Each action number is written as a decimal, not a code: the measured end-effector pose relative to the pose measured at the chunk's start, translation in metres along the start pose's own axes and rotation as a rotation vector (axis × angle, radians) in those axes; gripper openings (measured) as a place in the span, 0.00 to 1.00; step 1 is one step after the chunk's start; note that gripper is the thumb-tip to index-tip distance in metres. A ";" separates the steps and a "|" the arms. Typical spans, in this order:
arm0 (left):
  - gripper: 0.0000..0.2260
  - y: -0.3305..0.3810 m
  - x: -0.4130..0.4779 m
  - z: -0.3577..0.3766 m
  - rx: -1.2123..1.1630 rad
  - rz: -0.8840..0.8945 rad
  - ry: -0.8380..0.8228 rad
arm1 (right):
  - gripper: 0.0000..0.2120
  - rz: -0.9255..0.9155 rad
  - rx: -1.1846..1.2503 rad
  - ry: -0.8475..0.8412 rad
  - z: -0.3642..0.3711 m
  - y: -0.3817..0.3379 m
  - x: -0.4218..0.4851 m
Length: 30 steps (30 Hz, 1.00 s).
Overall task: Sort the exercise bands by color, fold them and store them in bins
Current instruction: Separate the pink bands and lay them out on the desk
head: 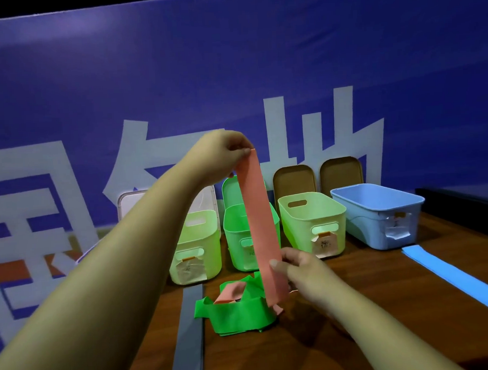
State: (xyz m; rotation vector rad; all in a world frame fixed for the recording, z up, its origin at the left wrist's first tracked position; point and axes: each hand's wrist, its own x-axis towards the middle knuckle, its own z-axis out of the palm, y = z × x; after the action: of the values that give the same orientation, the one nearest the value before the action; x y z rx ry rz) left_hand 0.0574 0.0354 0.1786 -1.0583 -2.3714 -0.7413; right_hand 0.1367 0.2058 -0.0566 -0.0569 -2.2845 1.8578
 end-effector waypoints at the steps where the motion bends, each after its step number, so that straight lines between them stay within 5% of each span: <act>1: 0.09 0.001 0.001 0.003 -0.002 -0.002 0.005 | 0.07 0.010 -0.016 -0.001 -0.001 0.001 -0.001; 8: 0.12 0.004 0.015 0.035 0.026 -0.041 0.080 | 0.09 0.022 0.009 -0.076 -0.019 0.014 -0.018; 18: 0.06 0.016 0.031 0.154 -0.080 -0.112 0.023 | 0.07 0.117 -0.425 0.058 -0.101 0.030 -0.088; 23: 0.07 0.034 0.029 0.221 -0.061 -0.129 -0.001 | 0.04 0.150 -0.424 0.149 -0.140 0.044 -0.119; 30: 0.09 0.055 0.019 0.313 0.132 -0.138 -0.176 | 0.20 0.165 -0.531 0.215 -0.171 0.057 -0.145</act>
State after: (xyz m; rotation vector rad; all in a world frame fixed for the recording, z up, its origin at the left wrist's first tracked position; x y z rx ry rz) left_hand 0.0347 0.2726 -0.0331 -0.9469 -2.6246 -0.5486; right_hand 0.3033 0.3613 -0.0977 -0.5059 -2.6024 1.1812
